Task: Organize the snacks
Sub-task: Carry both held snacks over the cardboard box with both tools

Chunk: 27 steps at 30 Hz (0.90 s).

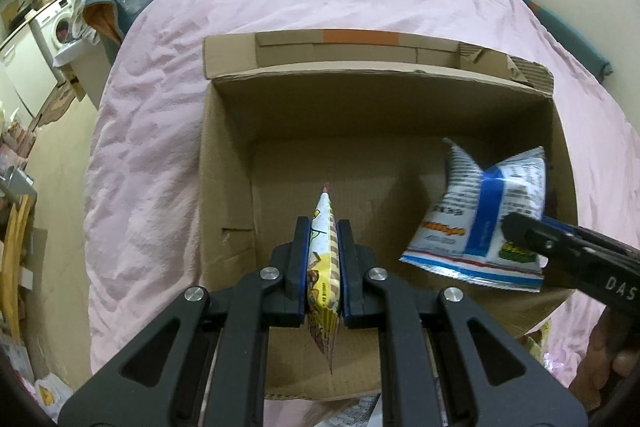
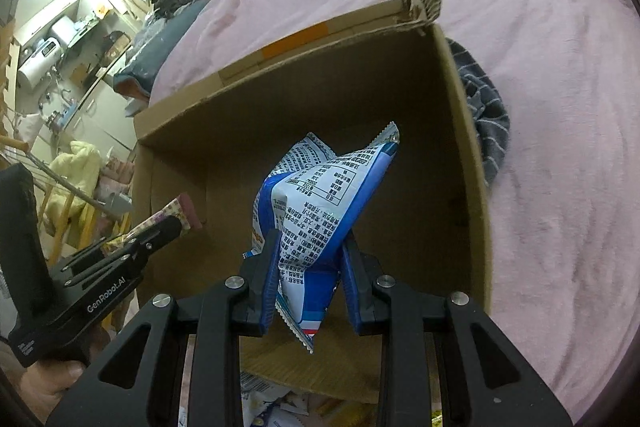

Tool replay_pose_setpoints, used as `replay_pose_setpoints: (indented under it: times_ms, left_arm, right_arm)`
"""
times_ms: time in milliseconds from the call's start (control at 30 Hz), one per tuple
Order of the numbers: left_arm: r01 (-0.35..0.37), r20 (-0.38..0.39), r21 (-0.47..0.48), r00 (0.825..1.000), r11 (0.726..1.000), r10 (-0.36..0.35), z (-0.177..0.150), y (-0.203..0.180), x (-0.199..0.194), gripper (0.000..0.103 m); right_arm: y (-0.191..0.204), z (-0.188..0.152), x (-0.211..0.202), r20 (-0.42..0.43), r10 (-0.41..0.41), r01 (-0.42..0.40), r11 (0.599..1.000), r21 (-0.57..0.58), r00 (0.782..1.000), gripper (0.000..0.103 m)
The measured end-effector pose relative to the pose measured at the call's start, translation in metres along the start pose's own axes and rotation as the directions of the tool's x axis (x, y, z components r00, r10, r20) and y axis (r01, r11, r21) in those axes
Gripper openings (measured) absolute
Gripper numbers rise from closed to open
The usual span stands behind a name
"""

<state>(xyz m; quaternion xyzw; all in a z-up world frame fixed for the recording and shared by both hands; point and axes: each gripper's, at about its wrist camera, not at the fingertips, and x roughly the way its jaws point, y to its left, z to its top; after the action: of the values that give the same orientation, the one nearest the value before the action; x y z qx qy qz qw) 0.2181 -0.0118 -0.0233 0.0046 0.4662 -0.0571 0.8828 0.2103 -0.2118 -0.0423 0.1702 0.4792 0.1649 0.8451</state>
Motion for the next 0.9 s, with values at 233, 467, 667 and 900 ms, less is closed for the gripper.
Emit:
replay_pose_setpoints:
  times_ms: [233, 467, 667, 900]
  left_arm:
    - [0.02, 0.01, 0.058, 1.0, 0.998, -0.02, -0.002, -0.011, 0.001, 0.01]
    - [-0.002, -0.007, 0.023, 1.0, 1.0, 0.002, -0.004, -0.003, 0.006, 0.01]
    - [-0.003, -0.013, 0.012, 1.0, 1.0, 0.003, -0.004, -0.001, 0.006, 0.02]
    - [-0.007, 0.054, -0.024, 0.999, 1.0, 0.008, -0.003, 0.004, -0.007, 0.084]
  right_arm:
    - [0.011, -0.003, 0.012, -0.032, -0.022, 0.02, 0.998, -0.062, 0.999, 0.03]
    - [0.013, -0.001, 0.014, -0.037, -0.021, 0.018, 0.997, -0.069, 0.999, 0.03]
    - [0.015, -0.001, 0.015, -0.034, -0.017, 0.015, 0.997, -0.074, 0.999, 0.03]
    - [0.016, -0.001, 0.014, -0.024, -0.018, 0.016, 0.996, -0.083, 1.0, 0.031]
